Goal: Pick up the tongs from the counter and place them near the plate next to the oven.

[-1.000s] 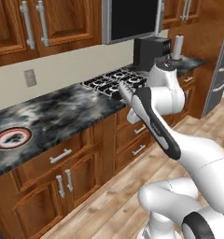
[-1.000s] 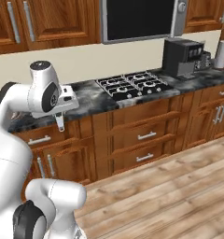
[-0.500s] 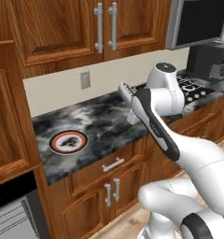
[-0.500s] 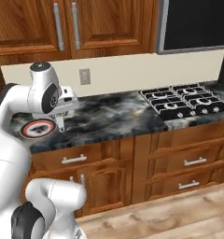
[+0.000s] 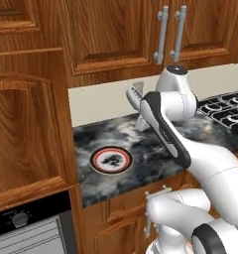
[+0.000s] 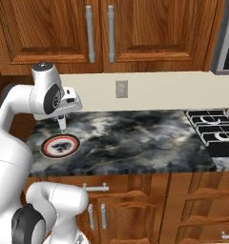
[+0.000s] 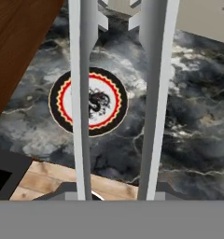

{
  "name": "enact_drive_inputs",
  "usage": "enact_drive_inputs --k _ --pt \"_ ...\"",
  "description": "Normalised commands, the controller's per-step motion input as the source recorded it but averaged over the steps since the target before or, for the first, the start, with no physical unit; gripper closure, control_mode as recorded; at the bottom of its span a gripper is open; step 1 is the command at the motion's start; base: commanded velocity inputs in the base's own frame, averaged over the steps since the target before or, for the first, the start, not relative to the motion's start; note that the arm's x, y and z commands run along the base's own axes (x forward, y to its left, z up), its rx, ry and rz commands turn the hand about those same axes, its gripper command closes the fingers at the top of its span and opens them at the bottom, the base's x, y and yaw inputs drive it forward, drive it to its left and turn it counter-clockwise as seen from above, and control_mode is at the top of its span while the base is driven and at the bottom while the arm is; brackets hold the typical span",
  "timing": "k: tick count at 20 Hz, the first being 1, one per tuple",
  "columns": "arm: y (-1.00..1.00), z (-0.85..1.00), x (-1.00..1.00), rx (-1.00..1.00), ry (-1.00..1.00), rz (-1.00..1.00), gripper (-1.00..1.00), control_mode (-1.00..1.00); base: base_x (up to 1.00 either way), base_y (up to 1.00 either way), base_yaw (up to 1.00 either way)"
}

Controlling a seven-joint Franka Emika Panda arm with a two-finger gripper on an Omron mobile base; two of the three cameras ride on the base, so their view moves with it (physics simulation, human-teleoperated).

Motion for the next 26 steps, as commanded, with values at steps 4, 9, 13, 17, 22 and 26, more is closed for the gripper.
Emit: enact_drive_inputs --k 4,9,13,17,22,26 --pt "0.00 0.00 0.00 0.00 0.00 0.00 1.00 1.00 0.41 -0.36 0.30" --pt "0.00 0.00 0.00 0.00 0.00 0.00 1.00 1.00 0.40 -0.44 0.17" --pt "0.00 0.00 0.00 0.00 0.00 0.00 1.00 1.00 0.48 -0.27 0.03" --pt "0.00 0.00 0.00 0.00 0.00 0.00 1.00 1.00 0.57 -0.02 0.01" --pt "-0.01 -0.12 0.07 0.00 0.01 0.01 1.00 -1.00 0.38 0.00 0.05" --pt "-0.08 -0.79 0.11 0.00 0.03 0.06 1.00 -1.00 0.00 0.00 0.00"
